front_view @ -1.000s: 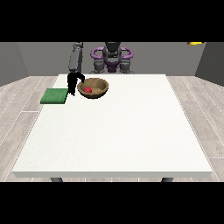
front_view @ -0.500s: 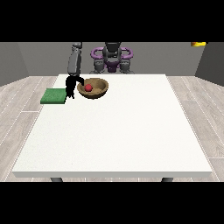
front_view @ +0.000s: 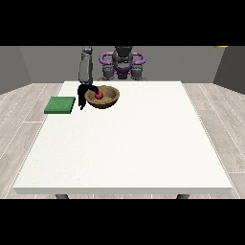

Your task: Pick the cup and pour the ball into the bowl, then pick the bowl and place it on the pad

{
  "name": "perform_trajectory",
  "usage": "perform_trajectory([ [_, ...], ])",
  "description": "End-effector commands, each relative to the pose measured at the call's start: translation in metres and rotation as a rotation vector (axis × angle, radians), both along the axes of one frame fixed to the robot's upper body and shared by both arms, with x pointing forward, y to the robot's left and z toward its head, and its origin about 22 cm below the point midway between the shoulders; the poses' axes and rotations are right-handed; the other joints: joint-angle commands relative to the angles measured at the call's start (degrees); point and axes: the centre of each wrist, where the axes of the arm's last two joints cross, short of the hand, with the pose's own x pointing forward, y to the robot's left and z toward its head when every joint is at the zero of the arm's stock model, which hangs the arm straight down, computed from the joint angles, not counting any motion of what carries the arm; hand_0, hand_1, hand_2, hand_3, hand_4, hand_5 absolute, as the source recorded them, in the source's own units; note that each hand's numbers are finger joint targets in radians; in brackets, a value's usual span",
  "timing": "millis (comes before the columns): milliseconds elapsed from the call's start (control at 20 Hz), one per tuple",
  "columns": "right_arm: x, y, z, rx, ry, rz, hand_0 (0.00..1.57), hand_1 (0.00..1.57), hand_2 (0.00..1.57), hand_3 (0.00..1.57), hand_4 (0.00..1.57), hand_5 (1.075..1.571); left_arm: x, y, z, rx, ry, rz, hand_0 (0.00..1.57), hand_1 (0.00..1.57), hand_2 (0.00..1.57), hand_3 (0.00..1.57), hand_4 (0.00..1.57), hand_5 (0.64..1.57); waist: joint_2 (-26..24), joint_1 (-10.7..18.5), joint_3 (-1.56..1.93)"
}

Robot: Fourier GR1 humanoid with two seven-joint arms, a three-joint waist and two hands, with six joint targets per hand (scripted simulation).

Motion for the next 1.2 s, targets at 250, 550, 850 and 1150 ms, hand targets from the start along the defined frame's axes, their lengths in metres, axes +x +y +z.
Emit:
perform_trajectory([
  [250, -0.046, -0.053, -0.029, -0.201, 0.334, -0.174, 1.57, 1.57, 1.57, 1.57, 0.94, 1.471, -0.005, 0.004, 0.021, -0.008, -0.038, -0.022, 0.0, 0.0, 0.0, 0.0, 1.03, 1.529, 4.4, 2.5, 1.02],
  [550, -0.048, -0.069, -0.017, -0.319, 0.348, -0.247, 1.57, 1.57, 1.57, 1.37, 0.96, 1.536, -0.006, 0.006, 0.011, -0.009, -0.056, -0.025, 0.0, 0.0, 0.0, 0.0, 1.14, 1.52, 4.1, 2.8, 0.8],
  [850, -0.017, -0.104, 0.039, -0.425, 0.407, -0.248, 1.57, 1.57, 1.57, 1.11, 1.03, 1.548, -0.011, 0.035, -0.009, -0.044, 0.047, 0.044, 0.0, 0.0, 0.0, 0.0, 1.19, 1.528, -2.6, -0.6, 0.69],
  [1150, 0.016, -0.12, 0.102, -0.495, 0.489, -0.168, 1.57, 1.57, 1.57, 0.87, 1.06, 1.556, -0.035, 0.078, -0.04, -0.035, 0.093, 0.13, 0.0, 0.0, 0.0, 0.0, 1.2, 1.537, -5.3, -5.1, 0.85],
])
